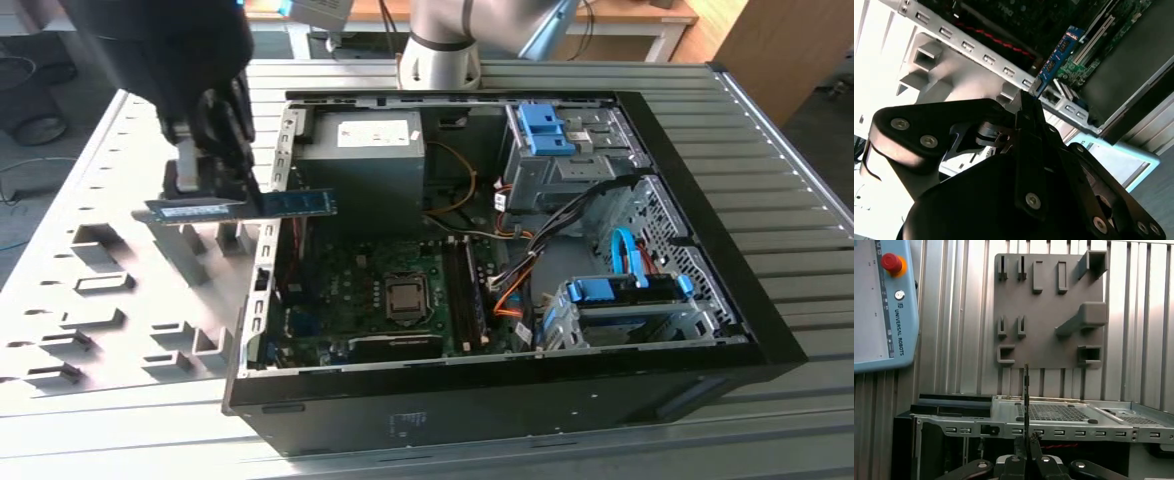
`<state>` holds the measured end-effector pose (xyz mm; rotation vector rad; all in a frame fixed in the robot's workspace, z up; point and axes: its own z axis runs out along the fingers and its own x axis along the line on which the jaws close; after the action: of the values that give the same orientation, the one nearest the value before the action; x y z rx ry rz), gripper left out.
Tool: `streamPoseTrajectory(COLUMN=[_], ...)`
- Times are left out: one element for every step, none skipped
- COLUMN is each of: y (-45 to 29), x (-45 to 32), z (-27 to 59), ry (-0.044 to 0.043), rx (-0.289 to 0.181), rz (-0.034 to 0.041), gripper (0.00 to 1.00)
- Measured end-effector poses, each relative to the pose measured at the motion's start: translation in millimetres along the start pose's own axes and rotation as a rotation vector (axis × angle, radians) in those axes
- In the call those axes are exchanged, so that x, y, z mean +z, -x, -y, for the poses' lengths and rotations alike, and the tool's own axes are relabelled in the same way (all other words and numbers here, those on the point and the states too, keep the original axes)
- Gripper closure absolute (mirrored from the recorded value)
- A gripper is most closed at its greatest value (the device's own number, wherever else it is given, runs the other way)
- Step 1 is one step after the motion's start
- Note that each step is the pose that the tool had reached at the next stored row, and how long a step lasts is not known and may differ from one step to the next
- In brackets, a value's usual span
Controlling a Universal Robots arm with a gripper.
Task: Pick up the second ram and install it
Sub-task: 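Pick up the second ram and move it above second insertion slot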
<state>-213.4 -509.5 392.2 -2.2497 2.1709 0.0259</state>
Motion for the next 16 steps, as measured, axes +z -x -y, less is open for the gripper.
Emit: streamPoseTrajectory(y=[-0.1,-0.2,-0.3,-0.5,-0.6,-0.7,-0.8,-0.9,-1.0,-1.1,-1.3,-1.4,-1.5,-1.9,-2.0,-2.1], x=[0.1,0.3,0.5,0.8,0.9,1.1,1.3,1.5,1.7,1.9,2.1,2.4,2.6,4.0,4.4,4.9], z=[3.2,6.2,9.2,12.0,15.0,17.9,20.9,24.0,27.2,30.3,33.5,36.7,40.1,52.0,54.1,56.2], ry=[0.0001,0.0001,0.0002,0.0001,0.0002,0.0003,0.0004,0.0004,0.0005,0.0007,0.0009,0.0009,0.0011,0.0012,0.0011,0.0009], rx=[0.0,0.0,0.0,0.0,0.0,0.0,0.0,0.0,0.0,0.0,0.0,0.0,0.0,0.0,0.0,0.0], rz=[0.0,0.0,0.0,0.0003,0.0009,0.0015,0.0022,0.0029,0.0035,0.0039,0.0043,0.0049,0.0054,0.0146,0.0201,0.0254], gripper=[0.86,0.86,0.86,0.86,0.86,0.86,0.86,0.86,0.86,0.86,0.86,0.86,0.86,0.86,0.86,0.86])
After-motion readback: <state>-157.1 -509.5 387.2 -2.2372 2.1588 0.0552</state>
